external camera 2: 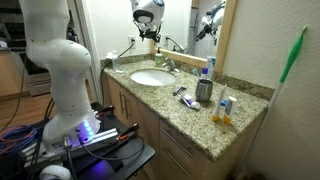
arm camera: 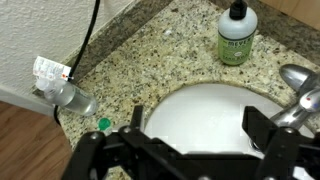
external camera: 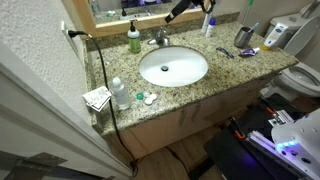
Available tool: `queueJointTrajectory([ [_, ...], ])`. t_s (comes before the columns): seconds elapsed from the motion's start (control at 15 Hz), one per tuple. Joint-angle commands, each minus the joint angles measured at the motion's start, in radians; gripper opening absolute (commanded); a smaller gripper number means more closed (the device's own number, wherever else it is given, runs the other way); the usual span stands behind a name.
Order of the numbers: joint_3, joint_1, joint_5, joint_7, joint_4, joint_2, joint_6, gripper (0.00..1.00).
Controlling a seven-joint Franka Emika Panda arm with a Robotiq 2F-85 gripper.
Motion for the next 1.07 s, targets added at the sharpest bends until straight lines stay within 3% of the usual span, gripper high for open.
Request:
queueJointTrajectory([
  [0.0,0.047,-0.051,-0.004,0.001,-0.016,-0.021,-0.008,1.00],
  [0.27,0.053,-0.052,-0.002,-0.001,-0.034,-0.030,-0.009,1.00],
  [0.53,0.049,-0.071,-0.056,0.042,-0.069,-0.057,0.164,1.00],
  [0.73,0.033,-0.111,-0.077,0.079,-0.121,-0.123,0.241,1.00],
  [1.0,-0.002,-0.204,-0.220,0.224,-0.215,-0.202,0.205,1.00],
])
